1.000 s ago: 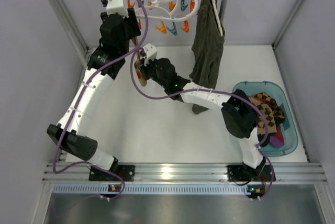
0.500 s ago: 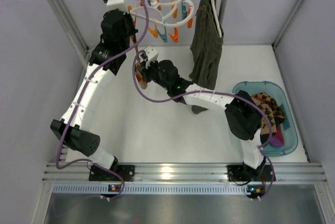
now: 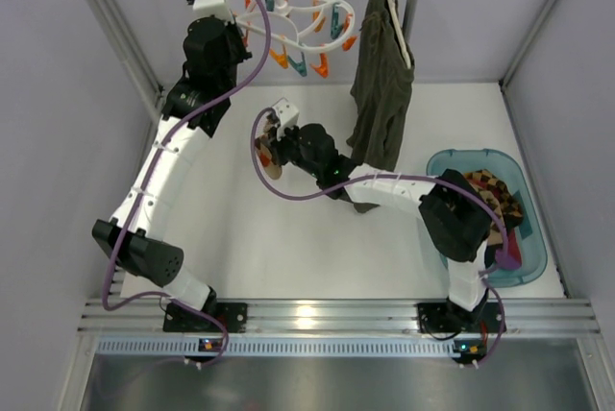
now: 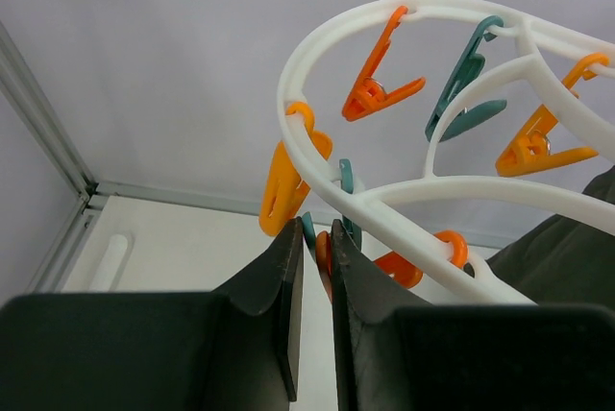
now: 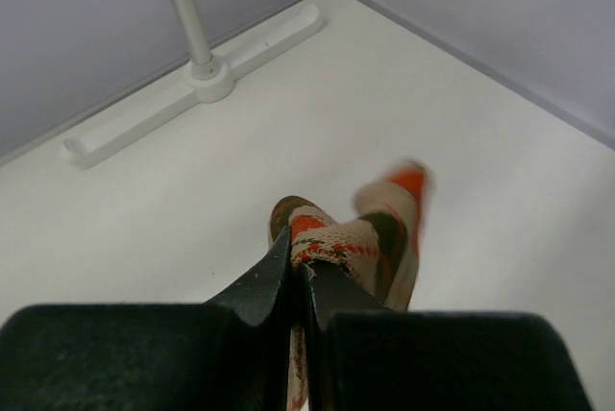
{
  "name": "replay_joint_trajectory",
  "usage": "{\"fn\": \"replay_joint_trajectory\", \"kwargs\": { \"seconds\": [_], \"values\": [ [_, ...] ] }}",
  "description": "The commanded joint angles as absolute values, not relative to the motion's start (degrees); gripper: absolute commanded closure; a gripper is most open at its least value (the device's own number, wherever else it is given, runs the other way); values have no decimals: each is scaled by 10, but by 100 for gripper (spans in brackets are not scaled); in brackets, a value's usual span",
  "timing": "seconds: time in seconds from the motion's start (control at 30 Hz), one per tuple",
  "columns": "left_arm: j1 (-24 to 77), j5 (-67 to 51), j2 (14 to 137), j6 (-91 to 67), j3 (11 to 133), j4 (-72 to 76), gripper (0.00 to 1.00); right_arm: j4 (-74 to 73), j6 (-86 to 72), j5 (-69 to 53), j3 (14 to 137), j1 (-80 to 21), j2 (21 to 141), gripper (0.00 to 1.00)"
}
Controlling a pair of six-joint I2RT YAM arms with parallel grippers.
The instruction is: Remove the socks clipped to the hanger
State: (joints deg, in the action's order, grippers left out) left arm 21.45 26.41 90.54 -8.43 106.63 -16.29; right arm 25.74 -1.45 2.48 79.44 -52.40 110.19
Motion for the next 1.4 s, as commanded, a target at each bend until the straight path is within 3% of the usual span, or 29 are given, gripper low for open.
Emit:
{"fn": "replay_joint_trajectory", "kwargs": {
  "seconds": [0.0,0.1,0.13,0.23,0.27,0.43,0.6,0.87,1.1,1.27,1.37],
  "values": [
    [213,265,892,-81,1067,-160,100,297,-6,21,794,-533,1063,100],
    [213,258,879,-85,1055,-158,100,294,-8,17,781,-533,1047,100],
    [213,255,877,-85,1052,-158,96,293,-11,12,764,-533,1039,100],
    [214,244,864,-86,1042,-158,73,282,-17,-31,711,-533,985,100],
    [214,240,860,-87,1038,-158,57,276,-18,-45,696,-533,970,100],
    [213,224,836,-95,1020,-158,41,188,-6,-116,619,-533,847,100],
    [214,210,770,-114,966,-158,2,4,21,-133,578,-530,704,100],
    [214,213,647,-155,849,-161,2,-257,-37,-48,557,-479,521,100],
    [214,219,532,-201,716,-193,2,-460,-138,127,604,-418,400,100],
    [214,211,508,-217,702,-286,2,-561,-200,268,632,-352,431,100],
    [214,207,495,-215,696,-335,1,-551,-187,258,628,-253,462,100]
  ]
}}
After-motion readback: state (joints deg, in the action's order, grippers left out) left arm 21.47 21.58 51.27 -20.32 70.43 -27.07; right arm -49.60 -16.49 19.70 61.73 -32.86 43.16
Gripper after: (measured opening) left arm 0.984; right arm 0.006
